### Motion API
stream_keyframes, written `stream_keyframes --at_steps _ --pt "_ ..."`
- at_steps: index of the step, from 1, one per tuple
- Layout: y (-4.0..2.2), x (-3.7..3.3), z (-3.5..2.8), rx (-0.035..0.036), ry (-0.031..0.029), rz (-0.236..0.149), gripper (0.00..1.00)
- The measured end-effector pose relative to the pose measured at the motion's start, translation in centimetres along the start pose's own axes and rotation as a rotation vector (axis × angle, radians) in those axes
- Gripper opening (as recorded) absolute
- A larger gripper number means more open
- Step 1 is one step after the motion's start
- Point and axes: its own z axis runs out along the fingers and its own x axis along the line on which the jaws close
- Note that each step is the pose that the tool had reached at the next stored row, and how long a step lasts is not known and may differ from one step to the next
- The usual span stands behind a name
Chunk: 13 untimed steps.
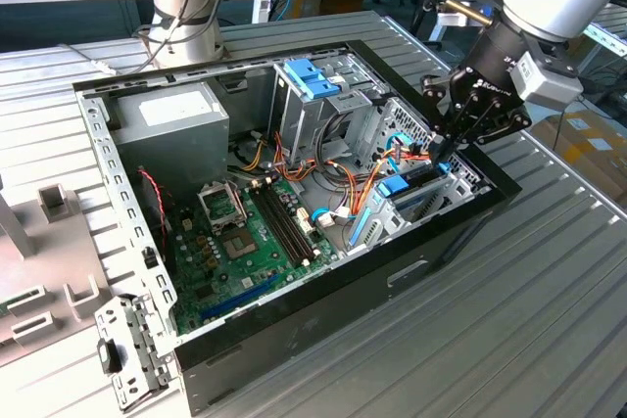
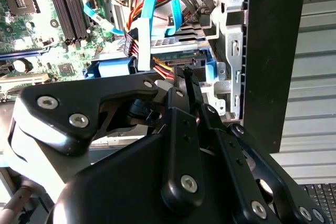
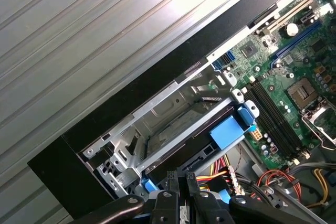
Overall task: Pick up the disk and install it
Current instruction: 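Insert the first disk wire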
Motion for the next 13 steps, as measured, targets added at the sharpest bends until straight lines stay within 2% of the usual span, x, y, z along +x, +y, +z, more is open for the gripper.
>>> stream_keyframes --at_steps 6,13 --pt "0.02 -0.01 0.02 0.0003 0.0000 0.008 0.17" --pt "0.04 0.01 0.11 0.0038 0.0000 0.073 0.17"
